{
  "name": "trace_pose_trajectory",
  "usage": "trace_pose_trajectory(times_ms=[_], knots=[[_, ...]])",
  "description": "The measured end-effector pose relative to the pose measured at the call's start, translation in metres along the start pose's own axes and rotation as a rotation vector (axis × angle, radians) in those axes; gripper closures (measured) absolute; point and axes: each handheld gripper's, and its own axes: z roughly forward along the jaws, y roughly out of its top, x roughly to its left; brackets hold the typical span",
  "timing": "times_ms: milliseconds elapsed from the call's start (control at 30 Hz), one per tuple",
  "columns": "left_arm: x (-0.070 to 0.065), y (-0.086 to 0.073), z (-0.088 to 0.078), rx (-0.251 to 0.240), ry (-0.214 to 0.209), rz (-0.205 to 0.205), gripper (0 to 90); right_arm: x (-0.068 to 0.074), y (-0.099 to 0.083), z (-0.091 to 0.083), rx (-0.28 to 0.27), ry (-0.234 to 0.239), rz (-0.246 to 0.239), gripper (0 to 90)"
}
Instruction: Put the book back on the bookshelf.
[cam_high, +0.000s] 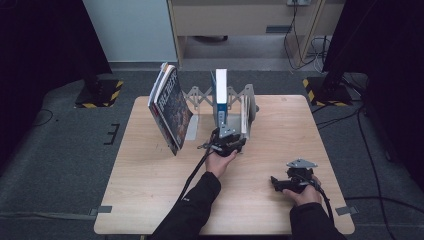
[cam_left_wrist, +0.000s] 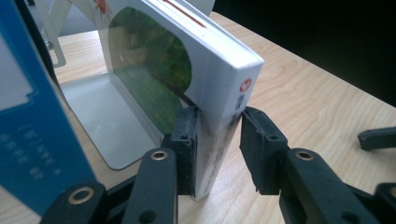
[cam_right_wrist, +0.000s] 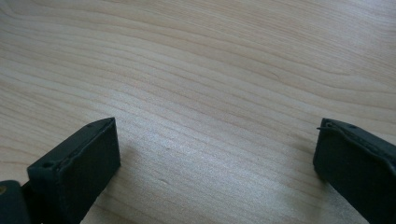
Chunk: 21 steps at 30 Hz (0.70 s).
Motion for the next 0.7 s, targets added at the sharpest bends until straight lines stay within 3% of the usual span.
trace_pose_trajectory(times_ms=[433, 600, 700], knots=[[0.000, 0.013, 0.018, 0.024, 0.014, -0.008, 65.6, 0.000, 0.000, 0.000, 0.000, 0.001, 0.000, 0.9], [0.002, 0.014, 0.022, 0.019, 0.008, -0.043, 65.3, 0.000, 0.000, 0.000, -0.001, 0.003, -0.002, 0.9], [0.000, 0.017, 0.024, 0.031, 0.007, -0.036, 64.8, 0.000, 0.000, 0.000, -0.001, 0.004, -0.002, 0.9]])
